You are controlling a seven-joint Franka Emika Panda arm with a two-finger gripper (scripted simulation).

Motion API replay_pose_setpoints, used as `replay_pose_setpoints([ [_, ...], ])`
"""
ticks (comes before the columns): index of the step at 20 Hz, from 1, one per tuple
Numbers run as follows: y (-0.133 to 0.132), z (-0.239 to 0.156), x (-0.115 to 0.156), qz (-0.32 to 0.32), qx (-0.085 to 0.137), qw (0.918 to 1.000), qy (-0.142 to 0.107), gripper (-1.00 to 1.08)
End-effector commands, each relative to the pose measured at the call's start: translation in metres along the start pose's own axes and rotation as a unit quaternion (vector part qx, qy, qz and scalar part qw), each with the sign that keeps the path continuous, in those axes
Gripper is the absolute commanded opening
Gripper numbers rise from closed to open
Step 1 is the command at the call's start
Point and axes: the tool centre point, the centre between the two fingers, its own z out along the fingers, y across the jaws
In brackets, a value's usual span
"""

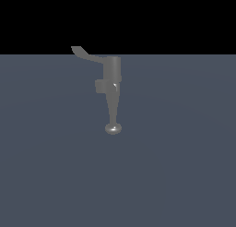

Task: Turn on the faucet by rotating a designated handle.

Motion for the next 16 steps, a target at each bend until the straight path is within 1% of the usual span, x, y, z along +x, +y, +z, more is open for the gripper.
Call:
replay_pose_setpoints([
  [1,0.0,0.0,0.0,0.0,0.0,1.0,0.0,-1.0],
  [4,-0.004,0.002,0.0,-0.004,0.001,1.0,-0.003,-1.0],
  [9,-0.021,0.009,-0.001,-0.023,0.005,0.9996,-0.017,-1.0],
  [16,-0.021,0.009,0.001,-0.018,0.006,0.9997,-0.017,-1.0],
])
